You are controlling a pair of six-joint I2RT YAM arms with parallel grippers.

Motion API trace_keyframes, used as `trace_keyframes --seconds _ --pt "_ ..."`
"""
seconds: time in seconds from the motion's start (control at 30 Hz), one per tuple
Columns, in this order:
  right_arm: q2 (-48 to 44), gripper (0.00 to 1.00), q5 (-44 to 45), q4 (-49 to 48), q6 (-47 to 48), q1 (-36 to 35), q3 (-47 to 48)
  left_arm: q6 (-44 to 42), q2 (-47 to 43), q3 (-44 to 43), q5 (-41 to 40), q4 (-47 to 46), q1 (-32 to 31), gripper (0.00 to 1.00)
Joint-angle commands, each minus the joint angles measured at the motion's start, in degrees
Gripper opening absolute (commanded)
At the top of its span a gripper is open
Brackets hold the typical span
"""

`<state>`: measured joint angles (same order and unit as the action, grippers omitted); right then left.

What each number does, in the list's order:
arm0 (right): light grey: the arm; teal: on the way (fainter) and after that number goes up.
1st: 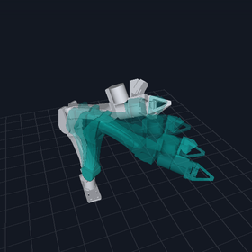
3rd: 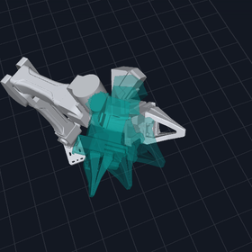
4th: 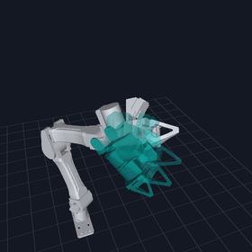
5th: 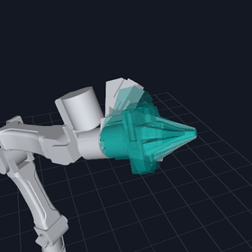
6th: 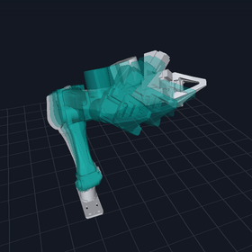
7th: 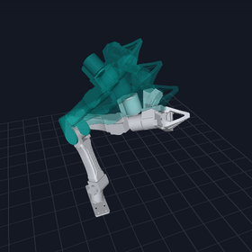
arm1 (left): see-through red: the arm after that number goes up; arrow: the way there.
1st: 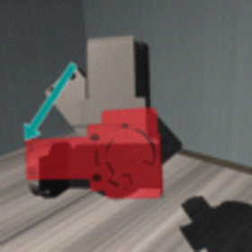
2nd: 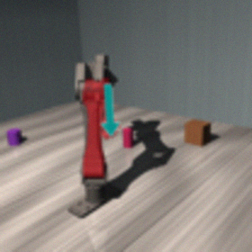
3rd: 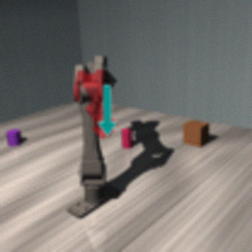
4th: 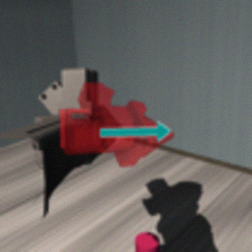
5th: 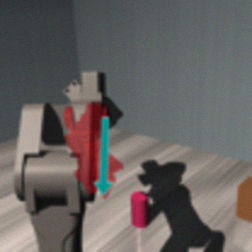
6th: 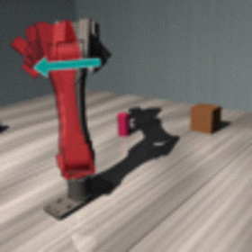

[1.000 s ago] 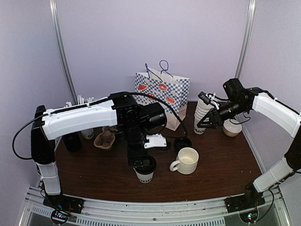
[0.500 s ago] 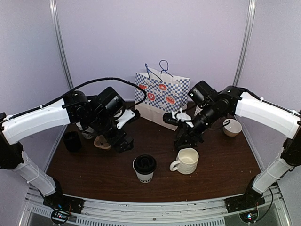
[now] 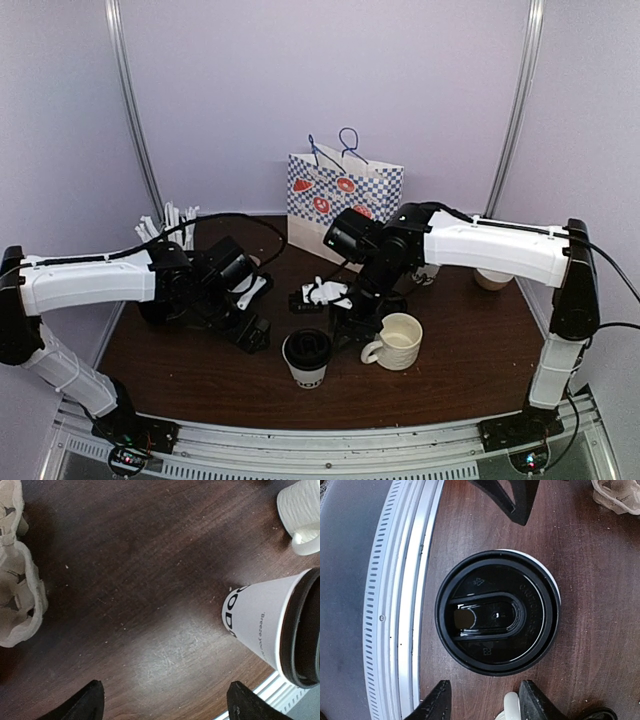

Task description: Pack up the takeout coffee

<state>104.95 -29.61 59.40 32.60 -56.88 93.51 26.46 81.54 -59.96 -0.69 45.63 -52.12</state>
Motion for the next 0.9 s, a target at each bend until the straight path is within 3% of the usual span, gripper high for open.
trace_keyframes --seconds 0.0,0.5,0.73,0.87 --pt "1.94 0.49 3.2 1.6 -1.36 -0.85 3.53 2.81 -0.32 2.78 5.14 -8.84 0.44 0.88" --pt "5.5 0.45 5.08 1.91 -2.51 -2.27 6.51 4.23 0.64 6.16 8.99 -14.69 0.44 0.84" --pt "6.18 0.44 6.1 1.78 -3.22 -2.27 7.34 4.15 0.4 6.46 8.6 -14.21 0.47 0.84" --pt "5.67 0.44 5.77 2.64 -3.08 -2.27 7.1 4.28 -0.42 4.87 4.39 -9.09 0.44 0.84"
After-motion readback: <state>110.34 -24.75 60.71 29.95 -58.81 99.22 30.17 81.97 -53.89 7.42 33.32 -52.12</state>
